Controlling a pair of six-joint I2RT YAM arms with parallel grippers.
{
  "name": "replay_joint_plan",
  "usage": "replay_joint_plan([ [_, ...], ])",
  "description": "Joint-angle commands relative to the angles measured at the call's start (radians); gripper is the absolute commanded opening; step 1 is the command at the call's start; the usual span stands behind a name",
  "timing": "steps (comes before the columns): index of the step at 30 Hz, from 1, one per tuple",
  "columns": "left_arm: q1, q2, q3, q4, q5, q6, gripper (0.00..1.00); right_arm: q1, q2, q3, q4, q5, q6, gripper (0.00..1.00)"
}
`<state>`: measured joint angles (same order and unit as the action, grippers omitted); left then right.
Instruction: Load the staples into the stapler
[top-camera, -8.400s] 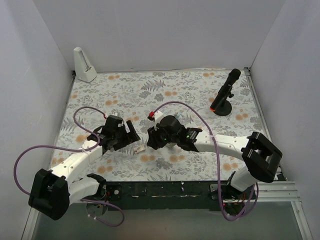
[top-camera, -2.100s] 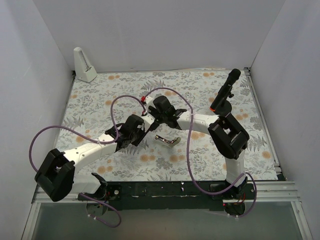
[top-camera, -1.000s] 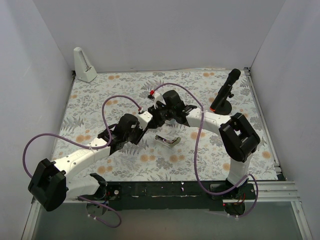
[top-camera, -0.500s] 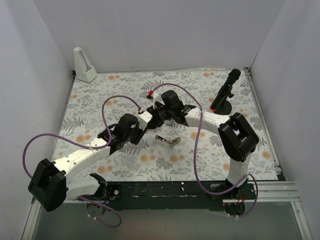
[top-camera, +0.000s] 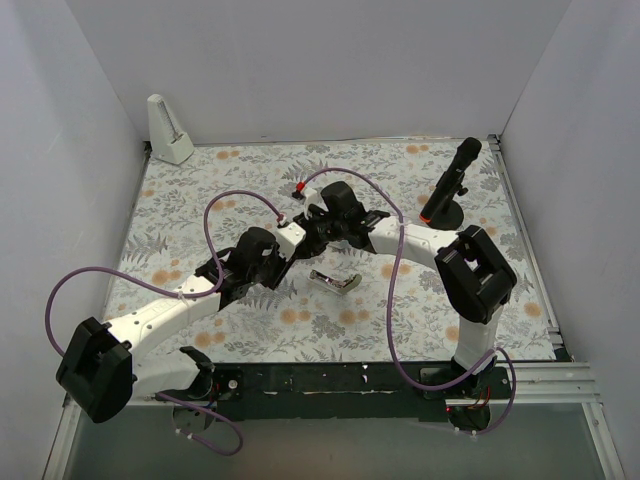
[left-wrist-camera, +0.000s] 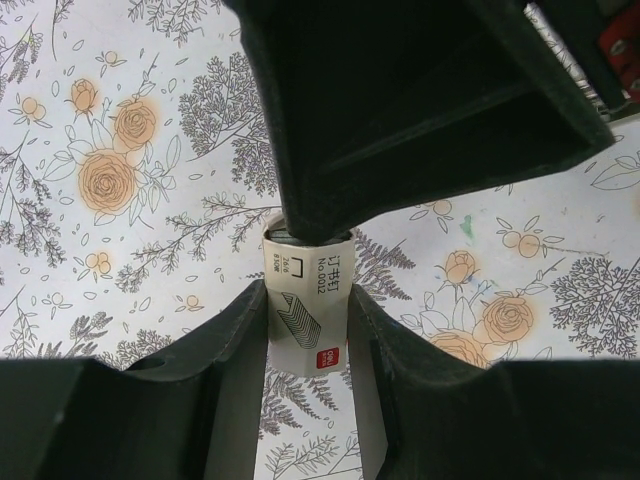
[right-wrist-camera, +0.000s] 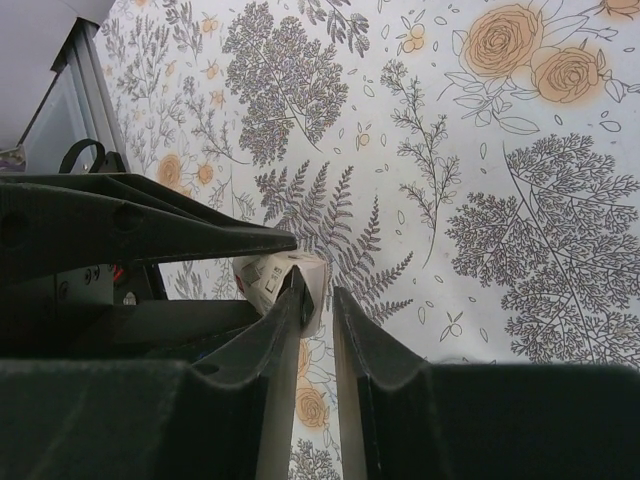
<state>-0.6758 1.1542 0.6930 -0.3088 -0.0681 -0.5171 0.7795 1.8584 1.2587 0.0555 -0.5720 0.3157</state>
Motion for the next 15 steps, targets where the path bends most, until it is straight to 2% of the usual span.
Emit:
replay_joint_plan([
  [1, 0.002, -0.025, 0.0, 0.019, 0.019, 0.0, 0.22, 0.006, 0.019, 0.036, 0.015, 0.012, 0.0, 0.25],
  [5, 0.002, -0.024, -0.001, 0.02, 0.016, 0.005, 0.22, 0.007, 0.027, 0.042, -0.009, 0.026, -0.024, 0.18],
  [10, 0.002, -0.01, 0.002, 0.016, 0.002, 0.003, 0.23, 0.014, 0.031, 0.053, -0.034, 0.053, -0.05, 0.01],
  [15, 0.002, 0.006, 0.01, 0.0, -0.004, 0.002, 0.26, 0.014, 0.038, 0.057, -0.04, 0.083, -0.069, 0.01],
])
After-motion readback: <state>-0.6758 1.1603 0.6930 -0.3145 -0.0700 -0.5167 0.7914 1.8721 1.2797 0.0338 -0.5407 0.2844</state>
